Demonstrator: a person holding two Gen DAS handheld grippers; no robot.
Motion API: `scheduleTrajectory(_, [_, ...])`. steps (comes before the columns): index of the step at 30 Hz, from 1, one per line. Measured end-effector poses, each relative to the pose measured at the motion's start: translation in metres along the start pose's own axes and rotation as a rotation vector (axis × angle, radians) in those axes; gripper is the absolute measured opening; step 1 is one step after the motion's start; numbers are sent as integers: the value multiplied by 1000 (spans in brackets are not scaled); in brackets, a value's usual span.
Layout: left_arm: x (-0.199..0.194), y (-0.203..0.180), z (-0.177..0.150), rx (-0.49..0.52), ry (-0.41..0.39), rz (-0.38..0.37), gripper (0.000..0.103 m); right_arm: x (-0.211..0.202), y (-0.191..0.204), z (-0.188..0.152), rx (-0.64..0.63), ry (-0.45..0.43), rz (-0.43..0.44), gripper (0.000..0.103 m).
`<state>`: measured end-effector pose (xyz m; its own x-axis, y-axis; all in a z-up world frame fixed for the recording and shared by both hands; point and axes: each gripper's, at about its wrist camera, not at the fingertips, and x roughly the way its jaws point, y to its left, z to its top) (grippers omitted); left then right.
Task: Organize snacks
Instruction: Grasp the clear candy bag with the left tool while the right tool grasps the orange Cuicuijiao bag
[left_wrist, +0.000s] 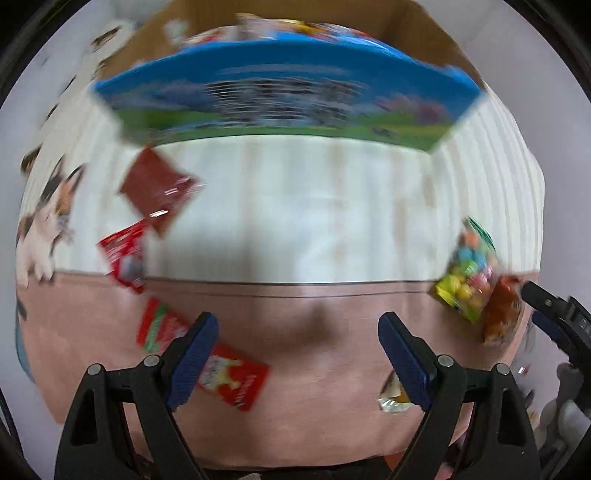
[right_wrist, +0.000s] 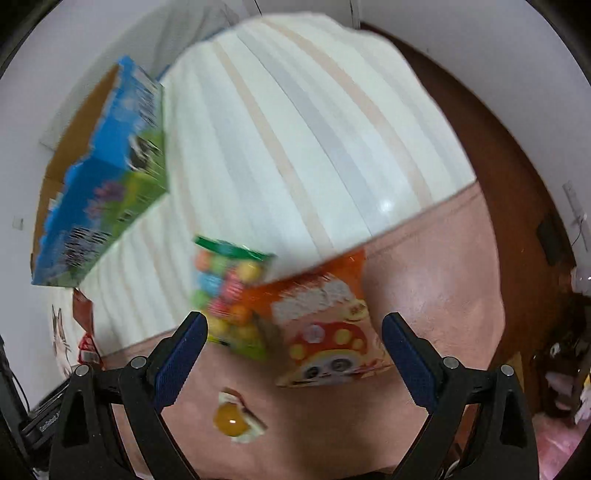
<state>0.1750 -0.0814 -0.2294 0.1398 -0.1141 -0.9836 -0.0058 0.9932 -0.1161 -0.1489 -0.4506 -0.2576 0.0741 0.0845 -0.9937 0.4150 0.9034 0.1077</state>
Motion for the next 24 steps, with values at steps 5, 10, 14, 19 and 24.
scheduleTrajectory(5, [13,-57,13,118,10,0,89,24,-14,-3,-23,2,13,66])
scheduleTrajectory(10, [24,-103,26,214,23,1,89,18,-31,-4,-10,-52,-1,55])
scheduleTrajectory(14, [42,-142,38,273,79,-35,89,13,-60,0,57,-54,14,55])
scheduleTrajectory(19, [78,-182,47,331,158,-31,89,18,-83,4,110,-29,49,55])
scheduleTrajectory(24, [87,-184,47,327,116,-11,58,22,-88,7,118,-11,57,56])
